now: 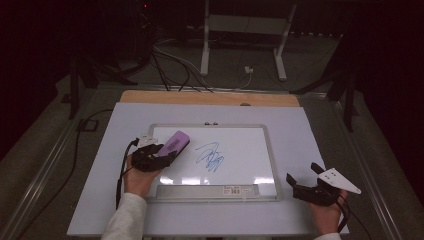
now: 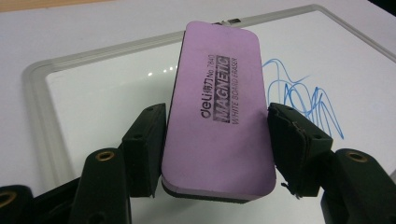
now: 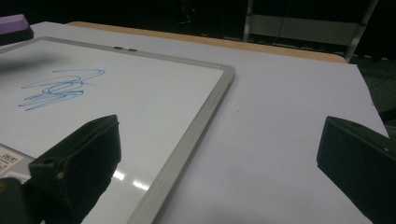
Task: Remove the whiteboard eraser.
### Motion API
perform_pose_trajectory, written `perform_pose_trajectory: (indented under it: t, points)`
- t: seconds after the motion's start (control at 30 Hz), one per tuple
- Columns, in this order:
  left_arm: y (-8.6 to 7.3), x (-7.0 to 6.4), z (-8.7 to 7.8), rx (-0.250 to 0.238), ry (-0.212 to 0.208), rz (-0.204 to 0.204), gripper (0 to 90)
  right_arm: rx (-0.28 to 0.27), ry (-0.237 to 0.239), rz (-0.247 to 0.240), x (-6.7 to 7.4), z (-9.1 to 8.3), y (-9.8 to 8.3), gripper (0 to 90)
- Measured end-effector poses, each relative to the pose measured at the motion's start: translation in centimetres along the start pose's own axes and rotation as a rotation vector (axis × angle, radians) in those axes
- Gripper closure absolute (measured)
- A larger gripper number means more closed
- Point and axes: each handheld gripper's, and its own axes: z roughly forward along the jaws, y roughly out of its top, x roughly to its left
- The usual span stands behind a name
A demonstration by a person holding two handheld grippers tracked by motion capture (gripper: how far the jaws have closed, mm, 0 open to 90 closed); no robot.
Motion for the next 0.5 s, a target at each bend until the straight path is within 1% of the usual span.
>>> perform_pose_trajectory:
  t: [0.2, 0.37, 0.4, 0.5]
  points:
    - [0.4, -0.7, 1.8, 0.018, -0.005, 0.010, 41.1, -0.002, 0.000, 0.000, -0.1, 0.0, 0.0, 0.3]
    - [0.6, -1.4, 3.3, 0.043, -0.008, 0.027, 41.1, -0.002, -0.001, -0.001, -0.1, 0.0, 0.0, 0.3]
    - [0.6, -1.7, 3.9, 0.051, -0.013, 0.030, 41.1, -0.002, -0.001, -0.001, -0.1, 0.0, 0.0, 0.3]
    - [0.5, -1.8, 4.4, 0.058, -0.018, 0.033, 41.0, -0.003, -0.001, 0.000, -0.1, 0.0, 0.0, 0.3]
